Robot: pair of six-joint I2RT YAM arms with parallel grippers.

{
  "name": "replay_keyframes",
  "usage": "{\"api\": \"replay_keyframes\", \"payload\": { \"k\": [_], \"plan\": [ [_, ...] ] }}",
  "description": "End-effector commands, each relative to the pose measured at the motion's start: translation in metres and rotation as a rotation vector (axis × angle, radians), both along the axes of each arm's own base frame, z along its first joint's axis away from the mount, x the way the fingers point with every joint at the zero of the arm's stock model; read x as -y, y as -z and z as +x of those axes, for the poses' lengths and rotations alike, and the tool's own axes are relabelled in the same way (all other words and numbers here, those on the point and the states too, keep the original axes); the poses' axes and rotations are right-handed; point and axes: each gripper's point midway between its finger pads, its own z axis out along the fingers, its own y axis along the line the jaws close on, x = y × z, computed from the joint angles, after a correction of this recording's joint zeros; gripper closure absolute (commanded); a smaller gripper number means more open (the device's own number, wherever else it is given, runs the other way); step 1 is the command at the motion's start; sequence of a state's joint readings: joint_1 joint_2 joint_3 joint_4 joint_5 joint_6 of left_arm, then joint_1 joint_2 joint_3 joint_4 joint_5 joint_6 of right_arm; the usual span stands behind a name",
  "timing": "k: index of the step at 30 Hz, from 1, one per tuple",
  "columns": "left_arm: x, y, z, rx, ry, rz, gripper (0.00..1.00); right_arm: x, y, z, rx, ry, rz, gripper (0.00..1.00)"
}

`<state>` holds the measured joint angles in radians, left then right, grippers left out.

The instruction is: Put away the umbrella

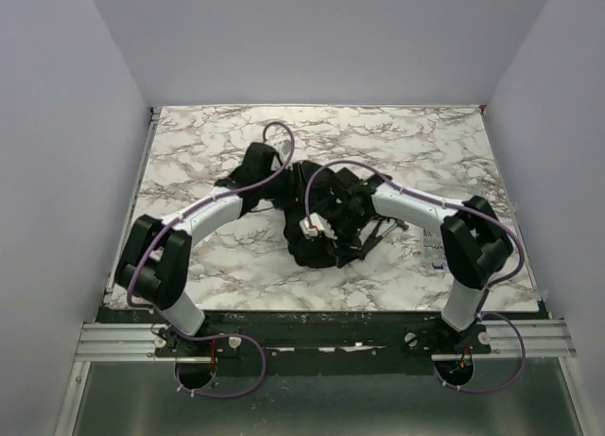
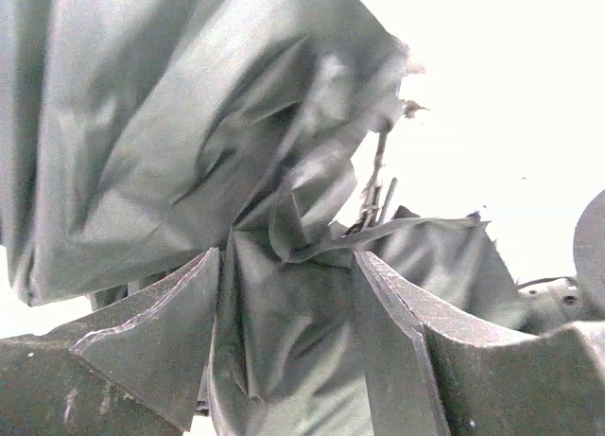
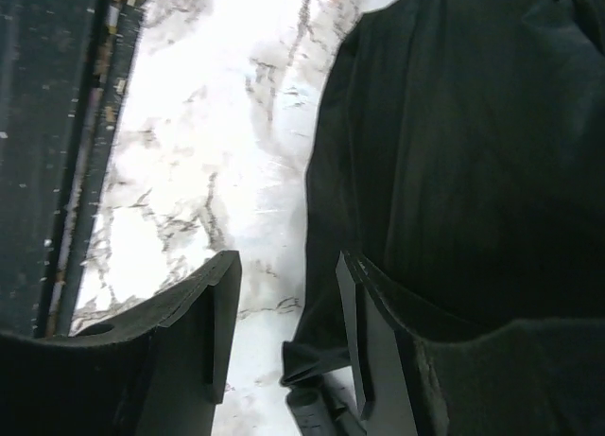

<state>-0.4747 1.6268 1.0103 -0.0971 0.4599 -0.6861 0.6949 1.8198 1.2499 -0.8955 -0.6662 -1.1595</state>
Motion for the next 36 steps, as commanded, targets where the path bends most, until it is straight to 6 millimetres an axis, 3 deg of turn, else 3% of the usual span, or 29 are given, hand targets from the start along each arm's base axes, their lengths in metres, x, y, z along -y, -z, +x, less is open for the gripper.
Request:
{"api": "replay_keyframes", "payload": {
  "k": [1,4,7,9,14,16,19,21,24,31,36],
  "plan": [
    [-0.016,-0.049,0.016,0.134,-0.010,-0.018,0.40,0.004,-0.027,-0.027,-0.086,-0.040,0.059,0.47],
    [-0.037,-0.066,0.026,0.226,-0.046,0.013,0.41,0.006,-0.044,-0.041,-0.113,-0.071,0.079,0.47],
    [-0.059,-0.061,0.040,0.222,-0.076,0.074,0.41,0.006,-0.054,-0.056,-0.103,-0.117,0.088,0.48],
    [-0.065,-0.051,0.050,0.189,-0.060,0.113,0.42,0.002,-0.048,-0.061,-0.058,-0.132,0.071,0.49],
    [-0.060,-0.018,0.073,0.105,-0.006,0.171,0.53,-0.012,-0.014,-0.037,0.151,-0.063,0.030,0.55],
    [-0.060,-0.005,0.080,0.082,0.002,0.202,0.61,-0.014,-0.007,-0.025,0.207,-0.047,0.025,0.58],
    [-0.067,0.011,0.090,0.042,0.003,0.286,0.83,-0.012,0.003,-0.016,0.254,-0.054,0.005,0.67],
    [-0.075,0.021,0.092,0.015,-0.010,0.372,0.85,-0.013,0.008,-0.012,0.279,-0.054,0.006,0.72],
    [-0.083,0.032,0.091,-0.013,-0.022,0.477,0.90,-0.012,0.019,-0.006,0.300,-0.037,-0.009,0.77],
    [-0.084,0.068,0.076,-0.100,0.021,0.574,0.91,-0.004,0.051,0.004,0.320,-0.015,-0.086,0.82],
    [-0.065,0.086,0.052,-0.157,0.123,0.574,0.91,-0.008,0.059,0.021,0.355,0.014,-0.124,0.83]
  ]
}}
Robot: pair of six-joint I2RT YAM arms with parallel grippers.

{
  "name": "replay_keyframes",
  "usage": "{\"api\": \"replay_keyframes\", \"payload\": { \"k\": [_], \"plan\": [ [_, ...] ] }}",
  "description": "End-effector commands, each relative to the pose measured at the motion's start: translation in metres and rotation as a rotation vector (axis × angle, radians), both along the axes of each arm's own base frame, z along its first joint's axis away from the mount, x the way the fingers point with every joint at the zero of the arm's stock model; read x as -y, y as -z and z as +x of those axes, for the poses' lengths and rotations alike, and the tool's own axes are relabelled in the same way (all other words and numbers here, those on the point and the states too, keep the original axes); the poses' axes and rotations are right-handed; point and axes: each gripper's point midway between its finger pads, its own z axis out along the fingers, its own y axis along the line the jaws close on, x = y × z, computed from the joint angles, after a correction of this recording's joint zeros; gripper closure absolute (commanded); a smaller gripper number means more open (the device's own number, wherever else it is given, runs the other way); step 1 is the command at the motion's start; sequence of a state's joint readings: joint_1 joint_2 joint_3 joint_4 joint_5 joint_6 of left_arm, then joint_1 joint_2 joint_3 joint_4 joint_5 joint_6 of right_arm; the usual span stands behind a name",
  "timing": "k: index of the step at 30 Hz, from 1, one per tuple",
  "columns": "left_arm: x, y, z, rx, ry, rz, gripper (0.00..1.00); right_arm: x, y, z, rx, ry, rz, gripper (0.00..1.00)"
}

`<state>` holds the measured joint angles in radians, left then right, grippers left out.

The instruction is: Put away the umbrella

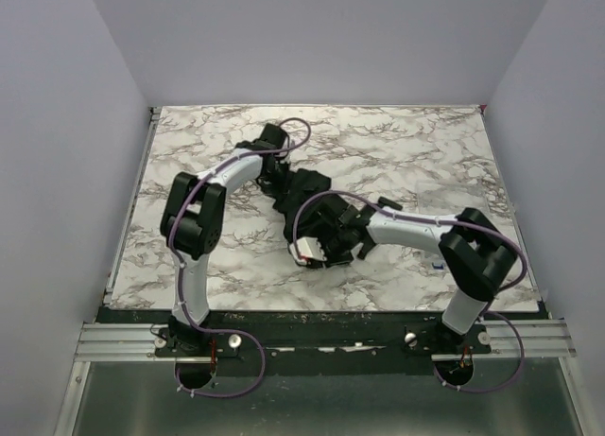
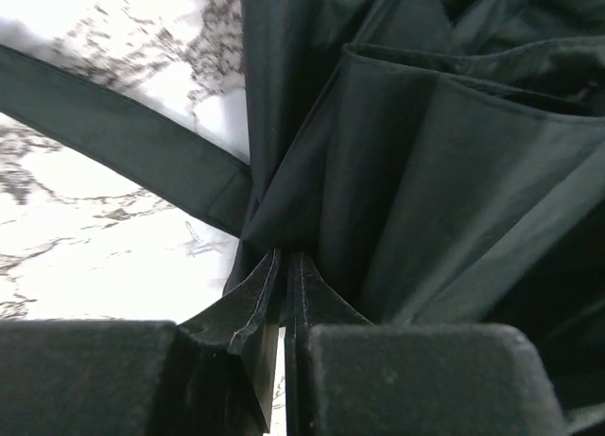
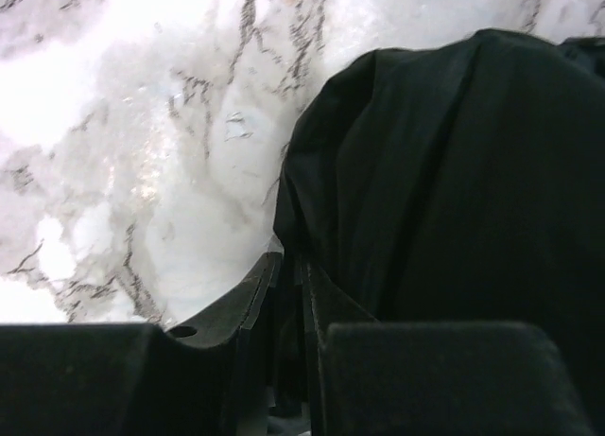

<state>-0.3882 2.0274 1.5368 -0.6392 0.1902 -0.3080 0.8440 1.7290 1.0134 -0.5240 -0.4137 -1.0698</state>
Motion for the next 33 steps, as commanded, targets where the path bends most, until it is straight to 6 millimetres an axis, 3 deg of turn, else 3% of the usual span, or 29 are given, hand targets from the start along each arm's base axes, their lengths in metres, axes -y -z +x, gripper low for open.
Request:
{"api": "replay_keyframes", "payload": {
  "k": [1,4,10,13,15,18,22,28,33],
  "plan": [
    [0.008,0.023,-0.031,-0.103,0.082,0.072,0.91,0.001,0.024,0.027,0.078,0.046,-0.077,0.83],
    [0.026,0.023,-0.055,-0.137,0.151,0.031,0.93,-0.007,0.022,0.045,0.108,0.064,-0.074,0.83],
    [0.077,0.024,-0.133,-0.245,0.355,-0.141,0.97,-0.012,0.032,0.090,0.145,0.076,-0.090,0.84],
    [0.089,0.029,-0.165,-0.293,0.418,-0.173,0.98,-0.011,0.036,0.101,0.145,0.069,-0.092,0.84],
    [0.089,0.036,-0.174,-0.313,0.412,-0.170,0.98,-0.010,0.038,0.100,0.134,0.058,-0.094,0.84],
    [0.079,0.045,-0.163,-0.299,0.352,-0.130,0.96,-0.009,0.035,0.083,0.069,0.022,-0.079,0.80],
    [0.069,0.039,-0.131,-0.250,0.255,-0.131,0.94,-0.003,0.019,0.044,-0.076,-0.047,-0.061,0.71],
    [0.054,0.023,-0.093,-0.203,0.153,-0.158,0.91,0.014,-0.019,-0.002,-0.200,-0.098,-0.039,0.57],
    [0.046,0.012,-0.076,-0.189,0.107,-0.201,0.90,0.029,-0.057,-0.040,-0.333,-0.143,-0.044,0.46]
  ]
}}
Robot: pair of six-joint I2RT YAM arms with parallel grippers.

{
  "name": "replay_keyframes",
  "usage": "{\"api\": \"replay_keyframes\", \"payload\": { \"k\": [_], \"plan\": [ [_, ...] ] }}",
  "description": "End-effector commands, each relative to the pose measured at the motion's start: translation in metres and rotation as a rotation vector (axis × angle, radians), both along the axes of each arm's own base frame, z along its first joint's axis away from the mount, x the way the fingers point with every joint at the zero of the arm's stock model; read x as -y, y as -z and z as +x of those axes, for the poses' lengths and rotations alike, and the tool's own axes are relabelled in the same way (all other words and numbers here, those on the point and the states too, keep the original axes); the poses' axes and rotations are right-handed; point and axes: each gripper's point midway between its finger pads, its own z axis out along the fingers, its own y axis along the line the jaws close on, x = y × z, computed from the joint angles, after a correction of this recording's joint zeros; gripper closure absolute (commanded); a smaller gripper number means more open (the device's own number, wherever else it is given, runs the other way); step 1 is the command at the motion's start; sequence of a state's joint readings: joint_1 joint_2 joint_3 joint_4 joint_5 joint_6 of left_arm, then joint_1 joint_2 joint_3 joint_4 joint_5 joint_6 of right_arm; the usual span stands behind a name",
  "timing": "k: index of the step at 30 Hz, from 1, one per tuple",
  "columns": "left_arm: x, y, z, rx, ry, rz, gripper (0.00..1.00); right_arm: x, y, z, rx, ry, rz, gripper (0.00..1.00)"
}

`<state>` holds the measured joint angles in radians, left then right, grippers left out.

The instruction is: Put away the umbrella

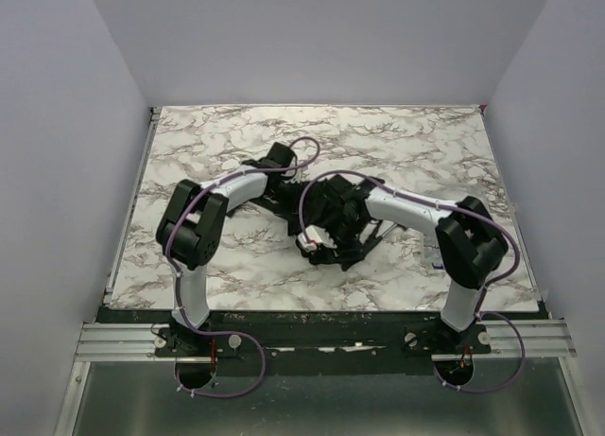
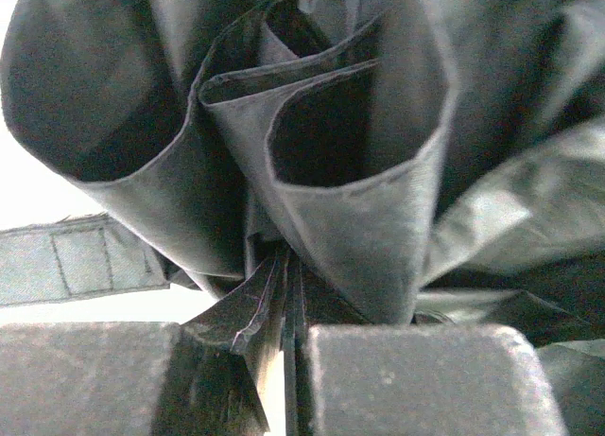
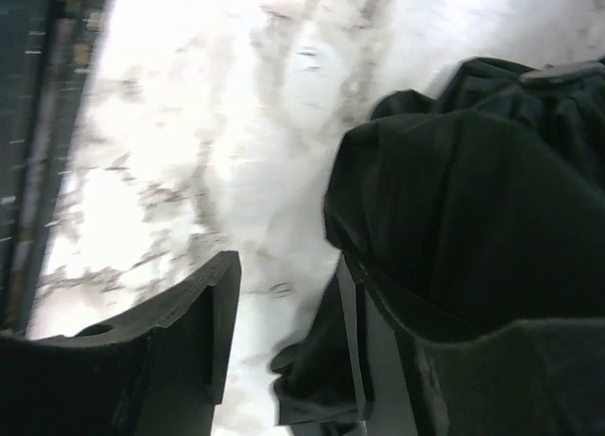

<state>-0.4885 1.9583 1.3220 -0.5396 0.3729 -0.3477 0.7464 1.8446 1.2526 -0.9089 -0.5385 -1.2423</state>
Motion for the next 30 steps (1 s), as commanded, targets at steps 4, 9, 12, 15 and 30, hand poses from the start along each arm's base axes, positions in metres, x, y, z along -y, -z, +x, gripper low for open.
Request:
{"api": "replay_keyframes", "payload": {
  "k": [4,9,12,15,30],
  "plan": [
    [-0.006,-0.015,0.007,-0.062,-0.045,-0.073,0.90,0.018,-0.073,-0.064,-0.195,-0.081,0.046,0.41],
    [-0.005,-0.019,0.008,-0.071,-0.043,-0.100,0.88,0.010,-0.133,-0.073,-0.144,-0.086,0.178,0.29],
    [-0.002,-0.019,0.008,-0.082,-0.041,-0.119,0.87,0.000,-0.160,-0.053,0.055,-0.077,0.303,0.16],
    [0.000,-0.019,0.007,-0.091,-0.039,-0.137,0.87,-0.008,-0.167,-0.017,0.378,-0.112,0.421,0.00],
    [0.002,-0.019,0.004,-0.103,-0.033,-0.154,0.86,-0.029,-0.085,0.054,0.614,-0.144,0.321,0.00]
  ]
}}
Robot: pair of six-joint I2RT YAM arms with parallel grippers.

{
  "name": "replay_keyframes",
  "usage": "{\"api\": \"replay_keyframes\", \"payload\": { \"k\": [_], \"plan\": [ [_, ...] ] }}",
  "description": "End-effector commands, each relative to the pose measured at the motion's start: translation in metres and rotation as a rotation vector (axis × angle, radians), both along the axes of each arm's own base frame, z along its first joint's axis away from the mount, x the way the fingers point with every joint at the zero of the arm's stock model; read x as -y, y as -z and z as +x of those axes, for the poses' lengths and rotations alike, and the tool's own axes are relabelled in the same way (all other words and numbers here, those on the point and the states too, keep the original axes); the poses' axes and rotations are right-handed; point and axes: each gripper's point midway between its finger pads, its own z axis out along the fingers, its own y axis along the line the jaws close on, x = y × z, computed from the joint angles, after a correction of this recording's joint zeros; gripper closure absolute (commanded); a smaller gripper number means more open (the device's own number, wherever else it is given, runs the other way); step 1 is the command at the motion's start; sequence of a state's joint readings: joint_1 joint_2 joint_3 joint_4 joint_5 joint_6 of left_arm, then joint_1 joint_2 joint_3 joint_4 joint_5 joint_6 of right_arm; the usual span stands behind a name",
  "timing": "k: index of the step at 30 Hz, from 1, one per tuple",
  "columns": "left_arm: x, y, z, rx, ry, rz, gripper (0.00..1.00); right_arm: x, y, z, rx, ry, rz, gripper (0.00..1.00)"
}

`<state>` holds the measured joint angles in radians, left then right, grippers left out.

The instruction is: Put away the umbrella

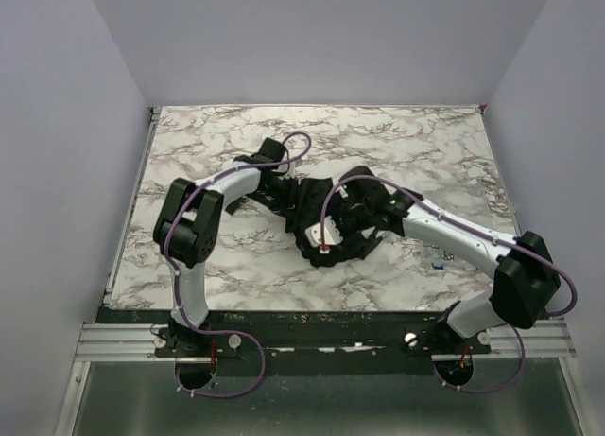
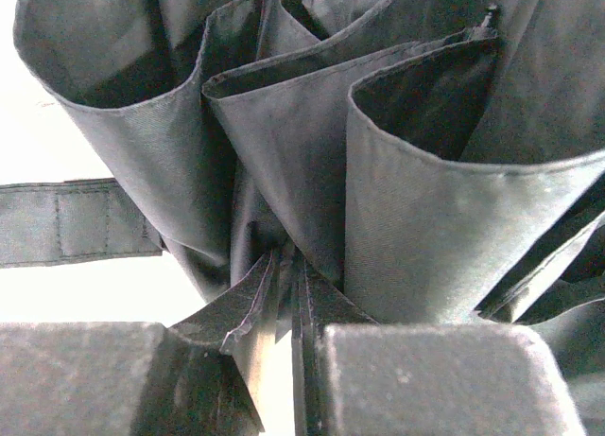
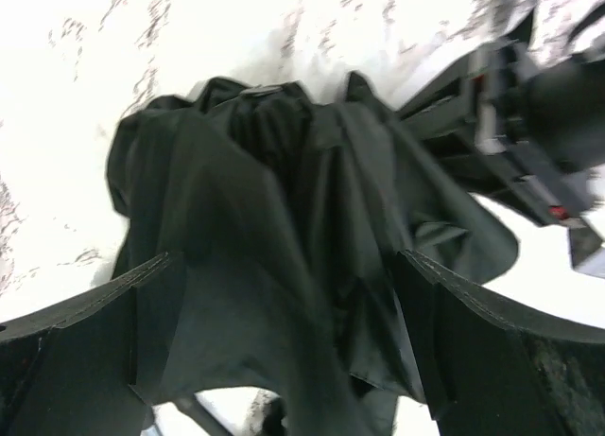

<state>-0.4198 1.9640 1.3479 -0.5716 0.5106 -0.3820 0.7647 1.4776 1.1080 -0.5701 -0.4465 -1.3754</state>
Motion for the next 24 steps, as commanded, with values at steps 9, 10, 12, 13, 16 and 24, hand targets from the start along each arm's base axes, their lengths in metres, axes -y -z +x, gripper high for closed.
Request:
{"api": "replay_keyframes", "payload": {
  "k": [9,10,12,13,16,24],
  "plan": [
    [0.017,-0.004,-0.007,-0.041,0.054,-0.088,0.86,0.013,0.076,-0.002,0.048,-0.055,-0.087,0.00],
    [0.020,-0.002,-0.011,-0.052,0.066,-0.093,0.85,0.012,0.081,-0.003,0.046,-0.061,-0.084,0.00],
    [0.025,0.003,-0.016,-0.071,0.083,-0.097,0.85,0.009,0.086,-0.003,0.066,-0.075,-0.060,0.00],
    [0.028,0.006,-0.019,-0.078,0.087,-0.099,0.85,0.007,0.087,-0.001,0.089,-0.083,-0.046,0.00],
    [0.030,0.013,-0.022,-0.096,0.078,-0.097,0.85,0.006,0.089,-0.003,0.133,-0.104,-0.007,0.00],
    [0.036,0.015,-0.027,-0.152,0.068,-0.119,0.85,0.002,0.080,-0.001,0.352,-0.160,0.116,0.00]
  ]
}}
